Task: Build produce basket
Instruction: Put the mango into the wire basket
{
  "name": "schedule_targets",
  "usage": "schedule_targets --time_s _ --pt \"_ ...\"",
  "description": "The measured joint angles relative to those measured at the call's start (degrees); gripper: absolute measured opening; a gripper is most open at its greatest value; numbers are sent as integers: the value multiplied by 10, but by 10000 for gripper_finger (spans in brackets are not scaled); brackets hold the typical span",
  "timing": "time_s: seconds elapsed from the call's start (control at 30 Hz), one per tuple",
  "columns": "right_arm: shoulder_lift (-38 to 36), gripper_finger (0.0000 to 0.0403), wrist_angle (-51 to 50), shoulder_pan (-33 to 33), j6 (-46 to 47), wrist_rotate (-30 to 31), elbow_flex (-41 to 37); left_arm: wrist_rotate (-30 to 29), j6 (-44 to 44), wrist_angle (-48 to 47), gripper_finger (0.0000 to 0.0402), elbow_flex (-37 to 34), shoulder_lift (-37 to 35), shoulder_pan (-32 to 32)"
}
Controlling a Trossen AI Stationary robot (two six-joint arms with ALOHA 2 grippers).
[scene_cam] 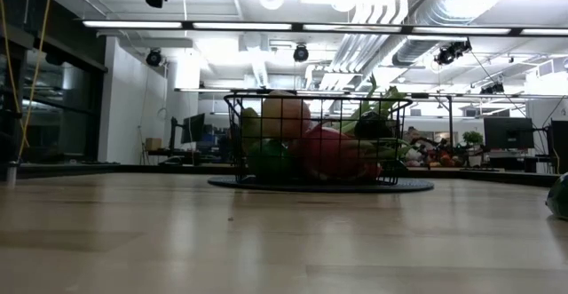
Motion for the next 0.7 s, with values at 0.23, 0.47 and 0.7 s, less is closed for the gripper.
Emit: schedule_targets --time_s 0.23,0.47,0.7 --pt "-26 262 -56 0 -18 9 0 -11 0 0 392 0 0 0" --pt "-129 228 -155 -28 -77 75 14 -11 0 0 392 0 0 0" --pt "-264 228 -100 -163 -113 174 21 -4 -2 0 392 0 0 0"
